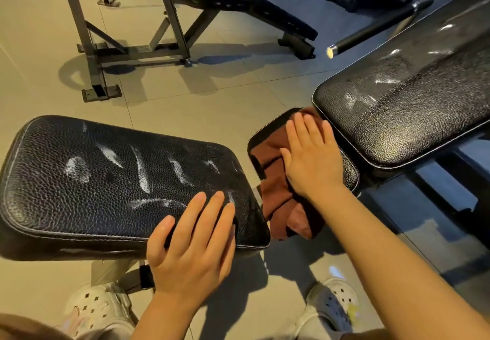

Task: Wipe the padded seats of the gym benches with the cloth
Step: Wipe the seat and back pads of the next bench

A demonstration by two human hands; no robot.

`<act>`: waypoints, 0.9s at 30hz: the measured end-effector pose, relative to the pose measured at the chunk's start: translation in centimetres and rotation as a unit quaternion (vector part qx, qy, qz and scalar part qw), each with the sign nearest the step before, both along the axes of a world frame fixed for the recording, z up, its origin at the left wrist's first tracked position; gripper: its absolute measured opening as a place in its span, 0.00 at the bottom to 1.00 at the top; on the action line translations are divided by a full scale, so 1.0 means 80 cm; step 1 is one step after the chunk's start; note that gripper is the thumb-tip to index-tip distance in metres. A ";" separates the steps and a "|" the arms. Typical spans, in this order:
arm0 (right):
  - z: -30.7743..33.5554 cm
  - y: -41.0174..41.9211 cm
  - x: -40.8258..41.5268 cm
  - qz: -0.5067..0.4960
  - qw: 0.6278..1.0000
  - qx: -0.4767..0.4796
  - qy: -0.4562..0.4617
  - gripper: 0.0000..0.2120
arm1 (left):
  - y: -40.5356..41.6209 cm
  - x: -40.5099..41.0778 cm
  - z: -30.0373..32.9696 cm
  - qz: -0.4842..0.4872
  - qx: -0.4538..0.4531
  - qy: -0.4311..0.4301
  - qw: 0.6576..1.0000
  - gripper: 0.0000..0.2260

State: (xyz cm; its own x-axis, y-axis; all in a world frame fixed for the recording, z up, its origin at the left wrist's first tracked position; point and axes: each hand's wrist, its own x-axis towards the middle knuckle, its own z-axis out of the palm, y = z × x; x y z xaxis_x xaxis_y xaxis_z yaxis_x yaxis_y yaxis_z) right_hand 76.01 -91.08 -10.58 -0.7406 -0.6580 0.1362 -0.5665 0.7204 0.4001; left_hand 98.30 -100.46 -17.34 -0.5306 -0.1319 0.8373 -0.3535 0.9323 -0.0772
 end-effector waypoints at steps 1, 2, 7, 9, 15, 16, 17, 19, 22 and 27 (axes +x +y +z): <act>0.002 0.006 -0.002 -0.006 1.000 -0.019 0.008 0.29 | 0.000 0.000 0.000 0.000 -0.001 0.000 1.000 0.14; 0.000 0.012 -0.001 -0.009 0.999 -0.040 0.019 0.28 | 0.000 0.000 0.000 -0.001 0.000 0.000 1.000 0.14; -0.028 0.044 0.052 0.016 0.996 -0.087 0.032 0.30 | 0.001 -0.002 0.002 -0.006 0.011 0.009 1.000 0.13; -0.045 0.061 0.086 0.041 0.996 -0.079 0.022 0.30 | 0.001 -0.001 0.003 -0.012 0.020 0.007 1.000 0.13; -0.053 0.083 0.100 0.029 0.993 -0.116 0.007 0.28 | 0.002 0.005 0.006 -0.020 0.032 -0.005 0.999 0.14; -0.046 0.082 0.092 0.012 0.991 -0.130 0.014 0.29 | 0.002 0.006 0.007 -0.020 0.033 -0.008 0.999 0.14; -0.037 0.081 0.081 -0.003 0.989 -0.144 0.019 0.29 | 0.002 0.006 0.007 -0.018 0.031 -0.008 0.999 0.15; -0.018 0.077 0.056 -0.020 0.988 -0.150 0.020 0.30 | 0.003 0.004 0.007 -0.013 0.029 -0.004 0.999 0.14; -0.001 0.068 0.027 0.012 0.993 -0.119 0.013 0.34 | 0.005 0.002 0.005 -0.012 0.035 0.004 0.999 0.14; 0.004 0.031 -0.003 0.032 0.998 -0.048 -0.006 0.40 | 0.009 -0.006 -0.002 -0.006 0.039 0.004 0.999 0.14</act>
